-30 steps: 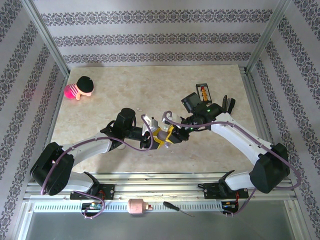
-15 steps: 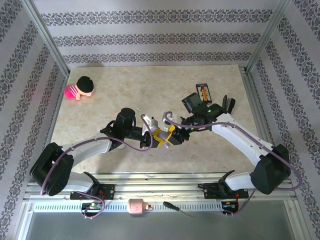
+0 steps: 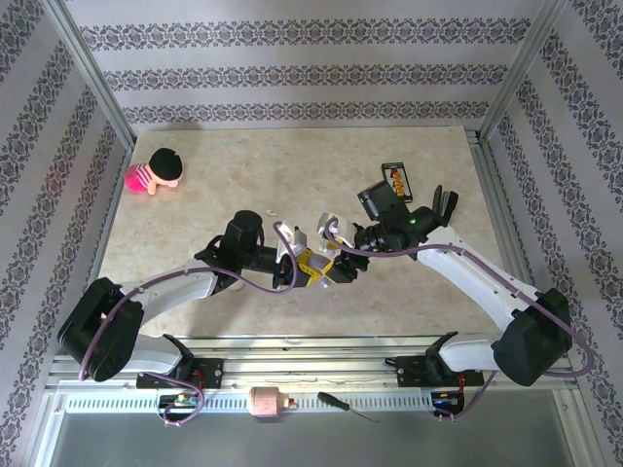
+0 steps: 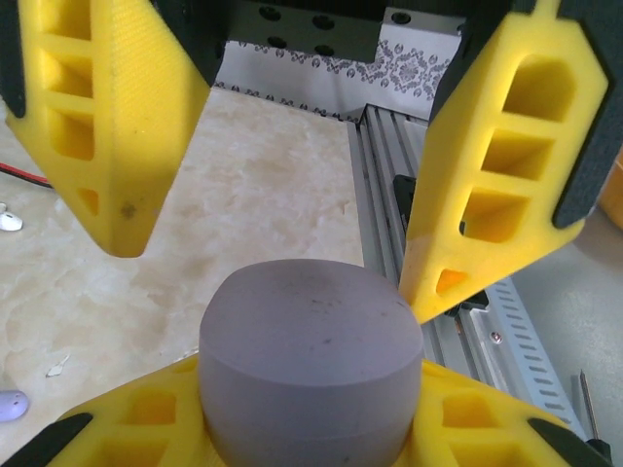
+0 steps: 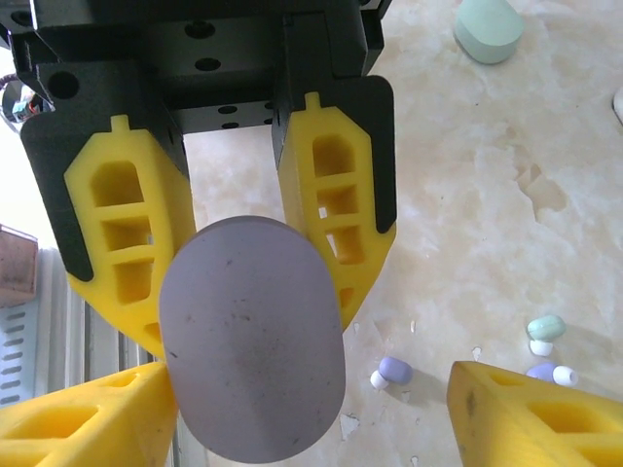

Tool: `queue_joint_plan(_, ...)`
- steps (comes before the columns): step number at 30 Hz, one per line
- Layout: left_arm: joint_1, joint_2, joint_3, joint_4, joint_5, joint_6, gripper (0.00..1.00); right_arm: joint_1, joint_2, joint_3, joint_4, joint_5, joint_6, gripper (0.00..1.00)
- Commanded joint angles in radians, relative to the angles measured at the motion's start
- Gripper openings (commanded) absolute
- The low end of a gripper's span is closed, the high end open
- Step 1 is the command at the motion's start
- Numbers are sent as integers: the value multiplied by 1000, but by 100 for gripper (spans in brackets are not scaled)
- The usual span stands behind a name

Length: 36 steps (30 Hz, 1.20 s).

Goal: Insert the wireless bluetooth earbuds into the charging case

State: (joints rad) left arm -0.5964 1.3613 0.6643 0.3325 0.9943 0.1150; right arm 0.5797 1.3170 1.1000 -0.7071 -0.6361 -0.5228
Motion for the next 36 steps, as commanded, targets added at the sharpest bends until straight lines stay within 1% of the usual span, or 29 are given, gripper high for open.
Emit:
queue_joint_plan(1,-17,-24,0,72,41,-31,27,-4,-9,-19,37,15,16,74)
queue_joint_plan(5,-17,-23,-6,82,50,-28,27,-9,-11,-22,52,57,30,74)
queue_joint_plan(11,-17,-34,-25,83,42,9,27,-38,-64,-52,121,72,80,74)
queue_joint_plan(16,-17,-27,-34,113,45,4,27,-76,-95,-73,160,98,125,73)
queue_joint_plan(20,-17,-28,-36,125,46,7,27,-85,-102,-77,186,133,154,73)
queue_joint_plan(25,-17,-33,-46,146,31,13,27,-98,-125,-98,231,113,175,74)
queue_joint_plan(28,-17,-35,-60,174,1,4,27,-107,-150,-113,255,65,175,76)
queue_joint_plan(32,-13,-34,-92,248,-59,-15,27,-122,-230,-176,369,-1,216,84)
queue_joint_plan(34,-7,-27,-100,277,-85,-29,27,-135,-264,-194,409,-13,255,88)
queue_joint_plan(36,2,-20,-116,327,-112,-48,27,-155,-289,-209,450,-11,323,89)
